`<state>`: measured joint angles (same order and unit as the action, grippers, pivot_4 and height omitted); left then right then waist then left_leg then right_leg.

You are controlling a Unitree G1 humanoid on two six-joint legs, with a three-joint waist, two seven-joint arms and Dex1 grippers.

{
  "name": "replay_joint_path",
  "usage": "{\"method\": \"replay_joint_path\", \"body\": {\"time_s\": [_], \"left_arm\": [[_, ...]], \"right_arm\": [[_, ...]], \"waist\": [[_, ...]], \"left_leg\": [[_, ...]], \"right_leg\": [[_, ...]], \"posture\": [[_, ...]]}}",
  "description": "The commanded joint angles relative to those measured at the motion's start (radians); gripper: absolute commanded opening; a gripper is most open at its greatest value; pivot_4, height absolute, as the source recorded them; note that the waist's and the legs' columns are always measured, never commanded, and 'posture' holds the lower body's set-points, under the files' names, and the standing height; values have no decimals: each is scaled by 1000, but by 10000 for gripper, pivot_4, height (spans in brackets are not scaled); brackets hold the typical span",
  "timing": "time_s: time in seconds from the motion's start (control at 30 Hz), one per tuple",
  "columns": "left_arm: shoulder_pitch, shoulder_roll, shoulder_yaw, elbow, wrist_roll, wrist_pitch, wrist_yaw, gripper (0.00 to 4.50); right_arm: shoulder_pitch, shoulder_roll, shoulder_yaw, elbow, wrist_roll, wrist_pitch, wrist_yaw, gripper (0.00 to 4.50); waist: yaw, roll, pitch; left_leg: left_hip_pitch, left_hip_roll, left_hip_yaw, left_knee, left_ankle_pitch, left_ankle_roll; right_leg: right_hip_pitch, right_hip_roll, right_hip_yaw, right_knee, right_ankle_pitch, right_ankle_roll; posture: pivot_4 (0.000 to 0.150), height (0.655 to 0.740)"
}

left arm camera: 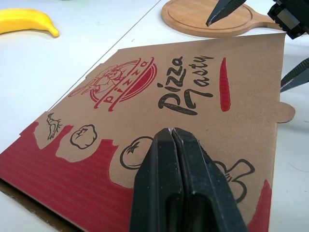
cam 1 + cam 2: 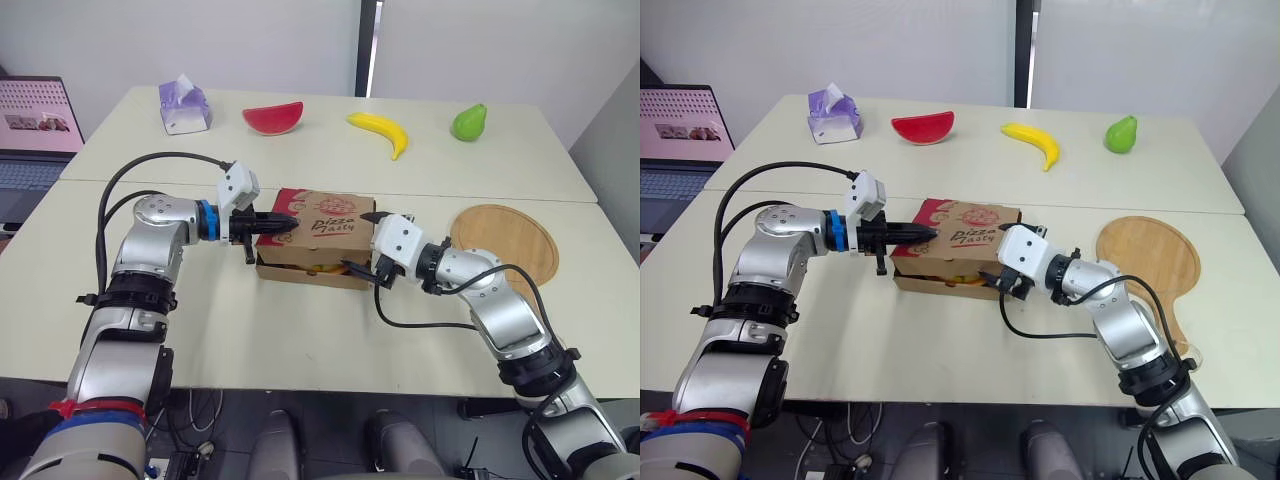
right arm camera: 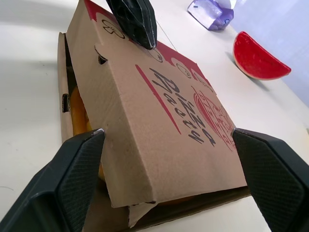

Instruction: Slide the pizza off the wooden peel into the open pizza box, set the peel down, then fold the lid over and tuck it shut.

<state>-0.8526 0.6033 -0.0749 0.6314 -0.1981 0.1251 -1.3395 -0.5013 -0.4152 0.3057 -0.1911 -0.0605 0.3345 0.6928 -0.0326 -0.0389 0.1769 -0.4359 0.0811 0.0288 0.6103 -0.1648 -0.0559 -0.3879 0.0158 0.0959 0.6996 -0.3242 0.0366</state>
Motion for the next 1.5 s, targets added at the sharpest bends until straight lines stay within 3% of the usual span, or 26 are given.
{"method": "replay_joint_path", "body": {"time_s": [0.03,0.67,0.9,1.1,1.27,1.5], "left_arm": [[5,9,-3,-8,16,-31,-1,0],[19,12,-4,1,35,-59,-15,0],[19,15,-2,6,38,-64,-18,0],[10,14,0,20,45,-73,-18,0],[3,8,-4,34,49,-83,-20,0],[1,3,-7,35,52,-84,-27,0]], "right_arm": [[-17,3,-23,-16,-6,1,-21,44874],[18,-7,11,-21,-44,-5,-7,44874],[43,-33,-28,-90,16,19,44,44874],[62,-115,-164,-112,158,61,127,44874],[27,-196,-165,80,116,-51,159,35075],[-66,-137,-70,253,67,-144,181,9368]], "waist": [[0,0,0],[0,0,0],[0,0,0],[1,0,0],[-1,0,0],[-8,0,0]], "left_leg": [[0,0,0,0,0,0],[0,0,0,0,0,0],[0,0,0,0,0,0],[0,0,0,0,0,0],[0,0,0,0,0,0],[0,0,0,0,0,0]], "right_leg": [[0,0,0,0,0,0],[0,0,0,0,0,0],[0,0,0,0,0,0],[1,0,0,0,0,0],[1,0,0,0,0,0],[0,0,0,0,0,0]], "posture": [[1500,7400],[1500,7400],[1500,7400],[1500,7400],[1500,7400],[1500,7400]]}}
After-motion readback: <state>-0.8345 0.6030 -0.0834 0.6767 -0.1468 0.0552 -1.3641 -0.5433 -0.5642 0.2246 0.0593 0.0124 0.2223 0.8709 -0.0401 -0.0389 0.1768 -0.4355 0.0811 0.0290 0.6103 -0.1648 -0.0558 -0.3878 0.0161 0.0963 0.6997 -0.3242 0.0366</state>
